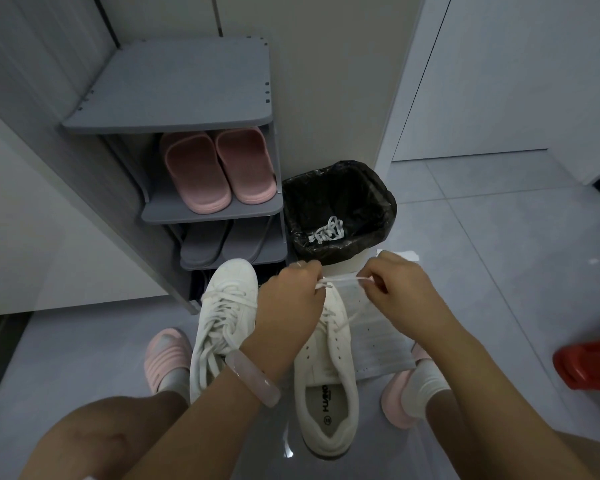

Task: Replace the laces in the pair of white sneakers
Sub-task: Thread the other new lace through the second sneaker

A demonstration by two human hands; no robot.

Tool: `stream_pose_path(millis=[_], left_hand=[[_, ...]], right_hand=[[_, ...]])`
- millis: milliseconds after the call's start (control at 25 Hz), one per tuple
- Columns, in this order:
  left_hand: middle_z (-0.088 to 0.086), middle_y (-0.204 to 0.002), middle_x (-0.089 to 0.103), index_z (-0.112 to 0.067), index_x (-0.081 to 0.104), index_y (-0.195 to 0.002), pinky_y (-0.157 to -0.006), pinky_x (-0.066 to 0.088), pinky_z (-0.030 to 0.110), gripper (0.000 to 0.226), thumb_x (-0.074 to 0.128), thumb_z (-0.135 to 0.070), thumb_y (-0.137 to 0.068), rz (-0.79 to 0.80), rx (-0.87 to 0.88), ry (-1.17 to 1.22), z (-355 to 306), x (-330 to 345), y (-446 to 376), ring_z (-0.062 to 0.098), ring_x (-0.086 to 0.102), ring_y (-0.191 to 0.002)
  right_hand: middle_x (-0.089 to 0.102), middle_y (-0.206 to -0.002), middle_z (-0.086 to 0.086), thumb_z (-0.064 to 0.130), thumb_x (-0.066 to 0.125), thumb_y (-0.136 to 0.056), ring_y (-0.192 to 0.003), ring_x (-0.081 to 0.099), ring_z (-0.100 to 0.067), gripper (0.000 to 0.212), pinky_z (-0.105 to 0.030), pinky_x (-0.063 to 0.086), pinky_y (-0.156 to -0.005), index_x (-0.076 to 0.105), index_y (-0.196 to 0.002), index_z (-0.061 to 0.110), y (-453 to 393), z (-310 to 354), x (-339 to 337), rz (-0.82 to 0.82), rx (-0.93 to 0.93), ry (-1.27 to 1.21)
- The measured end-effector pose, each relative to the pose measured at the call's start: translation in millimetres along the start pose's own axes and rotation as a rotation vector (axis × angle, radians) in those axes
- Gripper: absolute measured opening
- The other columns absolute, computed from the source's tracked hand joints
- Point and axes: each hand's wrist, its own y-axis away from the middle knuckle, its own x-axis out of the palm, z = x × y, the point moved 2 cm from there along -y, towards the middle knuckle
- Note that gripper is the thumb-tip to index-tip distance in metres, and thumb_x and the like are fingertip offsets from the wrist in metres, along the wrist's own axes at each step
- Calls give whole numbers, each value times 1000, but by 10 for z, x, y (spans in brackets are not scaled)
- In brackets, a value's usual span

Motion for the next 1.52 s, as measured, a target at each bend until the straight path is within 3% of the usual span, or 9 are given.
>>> stream_pose_path(millis=[280, 480, 680, 840, 1040, 1200, 1320, 1400, 1520], left_hand=[[4, -106, 60, -17, 48, -116, -72, 40, 30, 28, 50, -28, -91, 163, -3, 14, 122, 104, -5, 24, 57, -99], [11, -121, 53, -11, 41, -123, -84, 42, 35, 47, 45, -47, -92, 608, -61, -214, 309, 348, 112, 26, 53, -109], [11, -115, 55, -9, 49, -111, -79, 39, 33, 39, 39, -43, -96, 528, -14, -267, 336, 394, 98, 26, 54, -104], [12, -112, 57, -7, 52, -107, -79, 40, 33, 38, 36, -39, -97, 579, -26, -197, 382, 474, 102, 26, 54, -103], [8, -105, 60, -12, 60, -94, -74, 38, 30, 29, 45, -36, -94, 436, 7, -143, 381, 478, 31, 24, 57, -98], [5, -103, 62, -17, 63, -93, -72, 39, 28, 21, 48, -31, -91, 381, -23, 10, 385, 455, -3, 21, 57, -97], [2, -92, 63, -17, 63, -84, -69, 40, 29, 17, 50, -27, -89, 406, -18, 56, 372, 424, 8, 19, 57, -89], [4, -74, 57, -9, 63, -75, -66, 41, 31, 20, 52, -21, -87, 443, -74, 197, 322, 389, 20, 17, 54, -72], [6, -59, 48, -5, 64, -70, -54, 38, 25, 25, 47, -11, -87, 408, -378, 793, 214, 150, -10, 12, 43, -47]], right_hand=[[33, -49, 9, 7, 47, -88, -46, 34, -11, 23, -26, 28, -48, 61, -107, 8, 72, -17, 44, -232, 309, 35], [37, -50, 6, 10, 46, -90, -48, 38, -13, 19, -27, 35, -54, 62, -100, 9, 80, -94, 39, -249, 372, -25], [45, -55, 1, 13, 44, -91, -55, 45, -19, 23, -29, 39, -59, 61, -107, 12, 80, -231, 85, -233, 465, -79], [63, -94, -12, 13, 42, -91, -84, 58, -32, 26, -31, 43, -68, 60, -110, 14, 83, -360, 107, -3, 529, 82], [52, -127, -8, 23, 54, -90, -110, 55, -26, 52, -33, 45, -89, 35, -138, 26, 152, -466, 162, 481, 500, 207], [37, -142, -3, 35, 65, -85, -131, 37, -21, 73, -30, 31, -107, 25, -145, 25, 155, -167, 521, 467, 170, -146], [17, -155, 1, 35, 67, -83, -142, 19, -16, 86, -30, 19, -116, 13, -149, 21, 177, -122, 768, 540, 132, -246], [13, -157, 4, 37, 68, -82, -143, 15, -13, 90, -33, 18, -117, 10, -149, 22, 163, -203, 842, 556, 186, -271], [14, -156, 5, 47, 67, -78, -143, 17, -14, 95, -44, 20, -115, 9, -149, 24, 135, -246, 889, 559, 197, -184]])
